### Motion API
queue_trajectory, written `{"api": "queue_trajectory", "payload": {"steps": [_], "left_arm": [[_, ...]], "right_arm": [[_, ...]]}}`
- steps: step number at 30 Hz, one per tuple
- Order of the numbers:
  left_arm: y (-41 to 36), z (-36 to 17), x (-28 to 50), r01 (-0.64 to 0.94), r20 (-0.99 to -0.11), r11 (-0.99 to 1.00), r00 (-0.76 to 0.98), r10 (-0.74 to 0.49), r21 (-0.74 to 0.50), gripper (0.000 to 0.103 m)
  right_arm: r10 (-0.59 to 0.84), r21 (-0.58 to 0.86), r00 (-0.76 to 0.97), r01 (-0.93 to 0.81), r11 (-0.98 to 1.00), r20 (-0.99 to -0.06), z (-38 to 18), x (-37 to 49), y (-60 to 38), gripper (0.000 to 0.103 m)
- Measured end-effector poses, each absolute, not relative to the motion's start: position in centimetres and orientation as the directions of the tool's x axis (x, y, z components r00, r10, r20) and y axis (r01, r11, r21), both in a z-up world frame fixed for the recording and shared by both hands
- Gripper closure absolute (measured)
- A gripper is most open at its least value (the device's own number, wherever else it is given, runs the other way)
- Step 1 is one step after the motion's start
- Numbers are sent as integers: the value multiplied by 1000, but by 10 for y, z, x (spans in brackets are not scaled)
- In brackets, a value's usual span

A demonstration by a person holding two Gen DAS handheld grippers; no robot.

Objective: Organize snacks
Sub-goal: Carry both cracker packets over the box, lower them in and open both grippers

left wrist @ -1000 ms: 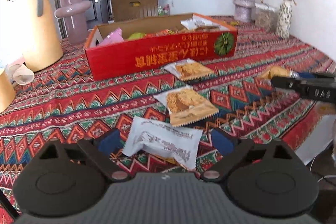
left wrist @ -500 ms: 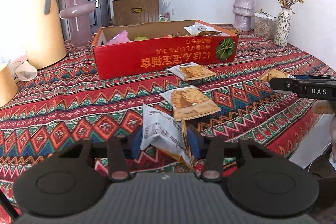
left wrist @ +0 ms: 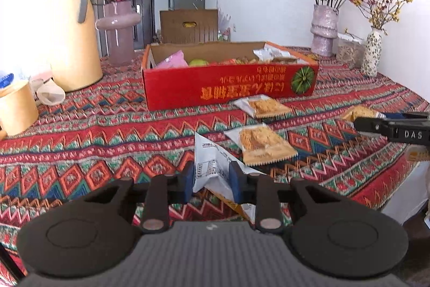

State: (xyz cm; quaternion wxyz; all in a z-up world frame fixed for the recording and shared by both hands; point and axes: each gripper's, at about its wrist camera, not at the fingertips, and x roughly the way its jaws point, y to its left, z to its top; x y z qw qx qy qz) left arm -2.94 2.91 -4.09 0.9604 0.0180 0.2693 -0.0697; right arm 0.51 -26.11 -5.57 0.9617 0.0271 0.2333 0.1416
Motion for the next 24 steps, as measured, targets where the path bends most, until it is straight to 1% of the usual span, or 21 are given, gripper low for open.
{"api": "queue_trajectory", "payload": {"steps": [2, 3, 8, 18, 24], "left_arm": [[29, -35, -28, 145, -514, 989, 848, -130, -10, 76], [29, -31, -28, 146, -504, 989, 853, -133, -14, 77], [27, -8, -21, 139, -440, 990, 888, -132, -17, 77], [12, 34, 28, 114, -335, 993, 935, -118, -33, 77], [5, 45, 75, 72, -324, 997, 942, -81, -40, 77]], "right_arm": [[285, 117, 852, -261, 958, -438, -54, 5, -261, 45], [286, 117, 853, -262, 958, -436, -53, 5, -260, 45], [294, 110, 863, -273, 956, -412, -44, 8, -256, 45], [318, 97, 891, -303, 948, -324, -14, 37, -240, 45], [316, 76, 904, -307, 949, -287, 5, 77, -228, 45]]}}
